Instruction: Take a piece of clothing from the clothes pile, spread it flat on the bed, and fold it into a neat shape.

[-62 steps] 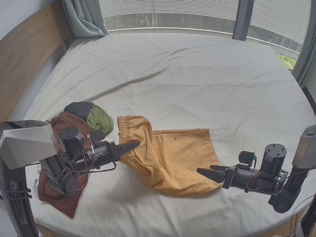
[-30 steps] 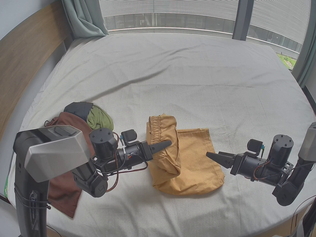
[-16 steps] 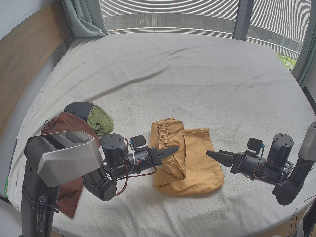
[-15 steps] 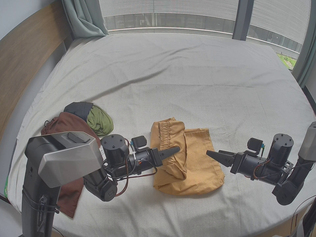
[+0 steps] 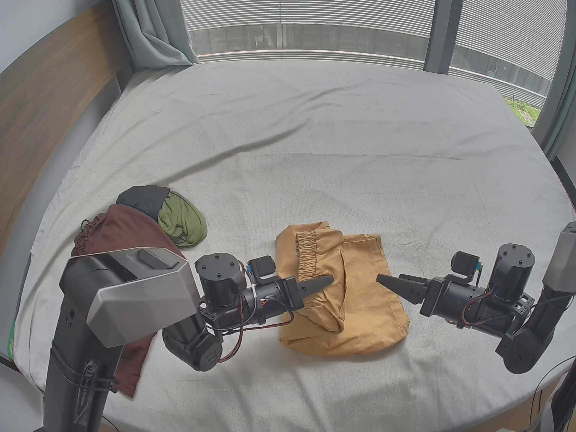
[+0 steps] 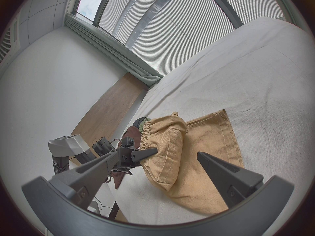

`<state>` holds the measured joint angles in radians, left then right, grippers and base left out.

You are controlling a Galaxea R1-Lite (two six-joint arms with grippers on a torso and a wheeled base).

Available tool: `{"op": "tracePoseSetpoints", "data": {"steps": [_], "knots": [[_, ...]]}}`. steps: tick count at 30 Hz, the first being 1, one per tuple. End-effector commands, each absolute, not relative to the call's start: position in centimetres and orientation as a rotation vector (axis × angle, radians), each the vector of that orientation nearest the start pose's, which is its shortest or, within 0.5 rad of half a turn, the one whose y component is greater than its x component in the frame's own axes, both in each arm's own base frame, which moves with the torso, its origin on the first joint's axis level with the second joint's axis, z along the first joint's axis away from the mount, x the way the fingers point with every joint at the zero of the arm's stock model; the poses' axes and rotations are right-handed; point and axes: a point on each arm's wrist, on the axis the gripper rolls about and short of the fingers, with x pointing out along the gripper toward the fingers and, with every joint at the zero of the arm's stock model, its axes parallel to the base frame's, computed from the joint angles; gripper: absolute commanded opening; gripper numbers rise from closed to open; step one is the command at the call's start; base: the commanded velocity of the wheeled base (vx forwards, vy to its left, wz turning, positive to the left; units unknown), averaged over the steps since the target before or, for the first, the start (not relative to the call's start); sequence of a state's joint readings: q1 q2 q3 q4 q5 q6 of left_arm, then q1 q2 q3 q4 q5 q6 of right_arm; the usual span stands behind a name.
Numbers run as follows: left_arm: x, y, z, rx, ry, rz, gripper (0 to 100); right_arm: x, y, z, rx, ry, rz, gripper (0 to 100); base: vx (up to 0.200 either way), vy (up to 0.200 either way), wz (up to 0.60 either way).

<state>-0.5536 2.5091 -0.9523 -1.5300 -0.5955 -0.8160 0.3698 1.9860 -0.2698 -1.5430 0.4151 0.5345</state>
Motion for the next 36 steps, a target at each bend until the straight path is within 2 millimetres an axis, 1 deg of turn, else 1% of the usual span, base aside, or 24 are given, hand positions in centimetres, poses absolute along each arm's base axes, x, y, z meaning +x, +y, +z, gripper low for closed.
{"op": "tracePoseSetpoints", "data": {"steps": [1,6,15,23,25,30,33,34,35,36], "knots": [[35.0,-23.1,-0.5,-0.724,0.501,-1.064,100,24.8,10.6,7.2,0.51,0.388,0.715,100,0.0,0.0,0.0],[35.4,-23.3,-0.5,-0.724,0.476,-1.061,100,24.8,10.6,7.3,0.51,0.386,0.716,100,0.0,0.0,0.0],[35.4,-23.3,-0.3,-0.722,0.458,-1.044,100,24.8,10.5,7.2,0.51,0.389,0.713,100,0.0,0.0,0.0],[35.0,-23.0,-0.4,-0.678,0.448,-1.043,100,24.8,10.6,7.1,0.51,0.394,0.714,100,0.0,0.0,0.0],[34.6,-22.7,-0.6,-0.668,0.46,-1.035,100,24.7,10.6,6.9,0.509,0.401,0.713,100,0.0,0.0,0.0],[34.1,-21.3,-0.1,-0.613,0.443,-1.015,100,24.9,10.8,6.0,0.508,0.435,0.709,100,0.0,0.0,0.0],[34.1,-20.1,1.0,-0.596,0.417,-0.998,100,25.2,11.0,5.2,0.506,0.461,0.703,100,0.0,0.0,0.0],[34.1,-20.0,1.1,-0.596,0.413,-0.996,100,25.2,11.0,5.2,0.506,0.462,0.703,100,0.0,0.0,0.0],[34.1,-19.2,1.7,-0.598,0.405,-0.981,100,25.3,10.9,4.8,0.507,0.475,0.694,100,0.0,0.0,0.0],[34.0,-18.9,1.9,-0.6,0.401,-0.974,100,25.4,10.8,4.6,0.508,0.478,0.688,100,0.0,0.0,0.0]]}}
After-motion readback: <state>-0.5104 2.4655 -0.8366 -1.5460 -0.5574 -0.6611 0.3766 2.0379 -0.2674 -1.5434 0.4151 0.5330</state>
